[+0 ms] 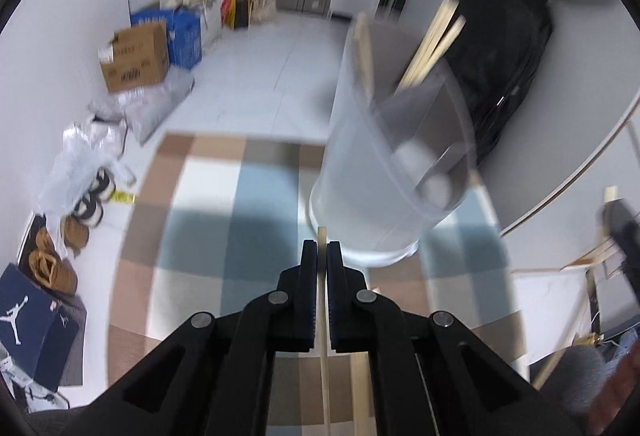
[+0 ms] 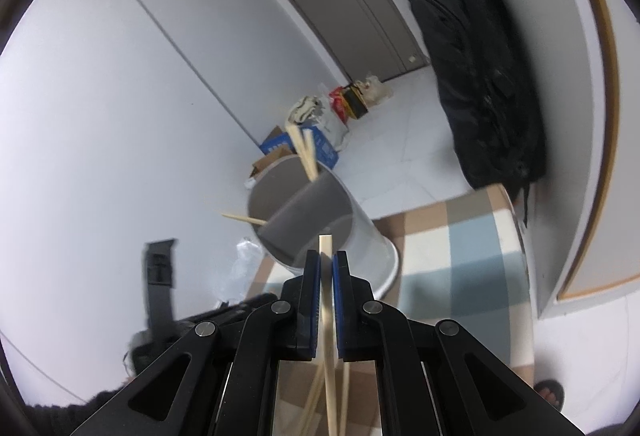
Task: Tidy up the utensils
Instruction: 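Lift the chopstick with the right tool and carry it above the holder, then open the right tool to drop the chopstick into the white holder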
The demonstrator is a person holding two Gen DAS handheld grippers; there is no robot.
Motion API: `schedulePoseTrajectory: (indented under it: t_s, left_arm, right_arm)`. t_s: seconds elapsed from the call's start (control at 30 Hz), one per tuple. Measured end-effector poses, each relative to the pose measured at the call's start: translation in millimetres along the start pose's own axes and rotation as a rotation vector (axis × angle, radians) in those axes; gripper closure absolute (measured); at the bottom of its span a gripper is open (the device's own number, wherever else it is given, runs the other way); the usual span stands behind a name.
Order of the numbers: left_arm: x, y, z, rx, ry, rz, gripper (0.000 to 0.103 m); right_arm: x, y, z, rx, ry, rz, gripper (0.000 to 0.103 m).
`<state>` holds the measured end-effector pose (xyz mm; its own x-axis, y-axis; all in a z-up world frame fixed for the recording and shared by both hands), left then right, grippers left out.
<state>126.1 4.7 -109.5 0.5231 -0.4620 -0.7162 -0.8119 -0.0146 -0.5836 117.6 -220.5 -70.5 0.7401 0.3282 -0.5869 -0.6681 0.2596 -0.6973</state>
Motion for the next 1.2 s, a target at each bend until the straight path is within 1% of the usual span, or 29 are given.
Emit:
schedulePoseTrajectory:
  t_s: [0.17,0.23,0.37,0.57,0.73,0.87,0.9,1.0,1.03,1.2]
  left_arm:
    - [-30.7,-18.2,-21.8,0.053,0.035,-0.068,0.102]
    - [-33.8,-31.8,-22.3,0.084,0.043,-0.089,0.102]
    - [-47.8,-43.0,-33.3,0.127,0.07,-0.131,0.103]
    - [-77.2,-73.0,-43.5,0.165,0.106,-0.207,0.103]
    - [-90.7,-100.3,-47.5,0.173,0.133,-0.274,0.103]
    - [-90.2,-121.3,-43.9,0.162,0.121,-0.302,0.103]
    - [-89.3,-128.0,-40.2,0.149,0.099,-0.319,0.103]
    - [-87.3,-139.0,-37.3,0.126,0.084,-0.34,0.103]
    - [-85.1,-143.3,-35.3,0.129,0.068,-0.355,0.103]
    - [-71.5,-158.7,-26.0,0.114,0.065,-0.377,0.103]
  right_arm:
    - [-4.1,-14.6,18.7,-0.027,-0.026,-0.04,0.098]
    - [-5.6,-21.9,25.8,-0.039,-0.031,-0.056,0.098]
    - [-10.3,-38.8,38.1,-0.052,-0.046,-0.092,0.098]
    - [-11.3,-74.8,64.3,-0.114,-0.065,-0.154,0.098]
    - [-5.4,-107.6,85.7,-0.155,-0.085,-0.21,0.098]
    - [3.4,-131.6,94.3,-0.155,-0.101,-0.246,0.098]
    - [6.7,-137.5,96.0,-0.154,-0.099,-0.256,0.098]
    - [19.7,-152.6,99.5,-0.144,-0.096,-0.279,0.098]
    - [23.5,-155.4,100.5,-0.141,-0.095,-0.282,0.098]
    - [57.5,-169.2,103.7,-0.128,-0.073,-0.289,0.098]
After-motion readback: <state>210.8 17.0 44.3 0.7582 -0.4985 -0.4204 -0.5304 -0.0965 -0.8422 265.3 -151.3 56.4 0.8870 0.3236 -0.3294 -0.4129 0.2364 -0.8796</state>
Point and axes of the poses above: each gripper's, at about its wrist camera, not at the fingertips, and x roughly the way its jaws point, z to its left, y to its underside, the point moved 4 cm from there along x, roughly the way its jaws point, and after that the axes turned 12 degrees about y, right-handed, at the moved point
